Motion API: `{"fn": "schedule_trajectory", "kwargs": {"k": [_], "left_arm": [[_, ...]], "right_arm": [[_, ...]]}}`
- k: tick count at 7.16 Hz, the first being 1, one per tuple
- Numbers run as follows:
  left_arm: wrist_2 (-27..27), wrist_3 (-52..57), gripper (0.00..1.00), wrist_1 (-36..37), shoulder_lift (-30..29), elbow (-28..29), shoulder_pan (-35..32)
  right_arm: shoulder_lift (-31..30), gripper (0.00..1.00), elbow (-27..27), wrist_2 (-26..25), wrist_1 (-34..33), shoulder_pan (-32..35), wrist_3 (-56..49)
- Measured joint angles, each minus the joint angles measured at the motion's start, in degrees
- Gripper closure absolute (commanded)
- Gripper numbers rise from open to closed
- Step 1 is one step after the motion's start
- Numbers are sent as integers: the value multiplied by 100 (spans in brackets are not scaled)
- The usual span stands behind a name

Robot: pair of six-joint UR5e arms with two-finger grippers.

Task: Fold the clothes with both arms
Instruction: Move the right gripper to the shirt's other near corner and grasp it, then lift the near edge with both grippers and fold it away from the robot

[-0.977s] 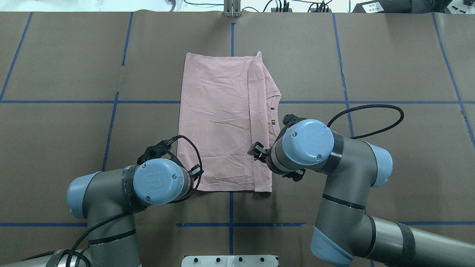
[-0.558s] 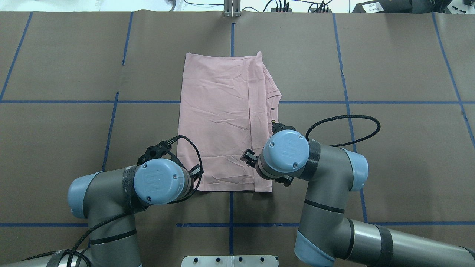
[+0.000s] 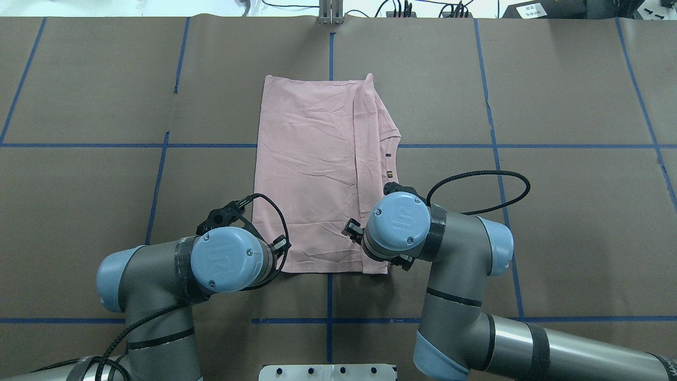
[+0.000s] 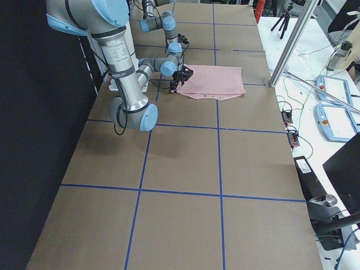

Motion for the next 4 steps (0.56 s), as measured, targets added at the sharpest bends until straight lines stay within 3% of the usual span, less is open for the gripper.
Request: {"fn": "schedule_trajectory", "kwargs": {"k": [1,2,3,4], "left_arm": [[1,0,100,-2,-3,-7,-4],[0,0,100,-6,-5,-12,-6],[-2,0,100,-8,-6,-15,-7],[-2,0,100,-8,-6,-20,-14]], "right_arm": [[-4,13,-16,0,-3,-14,-2],[-6,51,-23,0,-4,-22,-4],[-2,78,-25,0,2,-24,-2],[0,98,-27,0,7,-30,-4]]}}
